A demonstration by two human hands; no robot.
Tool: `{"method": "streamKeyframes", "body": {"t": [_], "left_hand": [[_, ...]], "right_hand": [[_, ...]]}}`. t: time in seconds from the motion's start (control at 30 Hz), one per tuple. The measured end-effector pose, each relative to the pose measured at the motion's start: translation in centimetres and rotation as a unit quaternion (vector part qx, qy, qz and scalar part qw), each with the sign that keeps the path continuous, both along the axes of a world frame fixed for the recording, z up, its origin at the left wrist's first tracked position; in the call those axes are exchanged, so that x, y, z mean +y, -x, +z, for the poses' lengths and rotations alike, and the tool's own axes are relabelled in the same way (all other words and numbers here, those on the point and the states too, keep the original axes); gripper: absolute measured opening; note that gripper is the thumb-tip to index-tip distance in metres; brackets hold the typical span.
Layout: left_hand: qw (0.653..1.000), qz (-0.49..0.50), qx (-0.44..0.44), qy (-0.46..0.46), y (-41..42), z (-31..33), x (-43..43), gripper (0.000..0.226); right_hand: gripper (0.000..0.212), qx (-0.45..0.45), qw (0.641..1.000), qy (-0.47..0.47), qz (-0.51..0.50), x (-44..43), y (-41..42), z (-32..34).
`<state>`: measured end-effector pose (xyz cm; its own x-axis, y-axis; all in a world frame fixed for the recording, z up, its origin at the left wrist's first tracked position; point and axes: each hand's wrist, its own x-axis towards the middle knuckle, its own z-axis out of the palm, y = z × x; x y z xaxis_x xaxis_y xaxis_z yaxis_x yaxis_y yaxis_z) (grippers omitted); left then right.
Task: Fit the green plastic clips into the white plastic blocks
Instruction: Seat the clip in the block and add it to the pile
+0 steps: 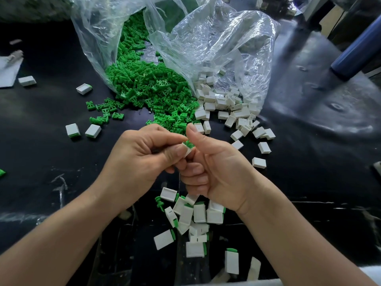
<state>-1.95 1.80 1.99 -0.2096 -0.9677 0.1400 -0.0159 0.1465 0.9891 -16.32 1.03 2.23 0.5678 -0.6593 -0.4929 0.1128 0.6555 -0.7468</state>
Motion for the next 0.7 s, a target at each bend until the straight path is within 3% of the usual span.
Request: {"method": "streamKeyframes", "body": {"t": [0.27,0.5,0.63,0.7], "left_hand": [[0.999,-0.039,0.007,0.0,-0.2,0.4,0.0,0.007],[0.997,-0.039,0.055,-0.046,-0.2,0.7,0.1,0.011],[0.989,-0.045,0.122,-0.073,-0.5,0.4,-0.1,0.037],[0.987,-0.066,0.124,-0.083,-0.3,0.3,0.1,0.066]], "right_hand": [[0.045,-0.017,1.0,-0.01,0.0,0.3,-0.8,-0.2],[0.045,0.045,0.998,0.042,-0.001,0.3,-0.9,0.4],[0.037,0.032,0.993,0.072,-0.083,0.3,-0.9,0.5],[0.041,0.042,0.986,0.123,-0.106,0.7,-1.4,0.6]]}}
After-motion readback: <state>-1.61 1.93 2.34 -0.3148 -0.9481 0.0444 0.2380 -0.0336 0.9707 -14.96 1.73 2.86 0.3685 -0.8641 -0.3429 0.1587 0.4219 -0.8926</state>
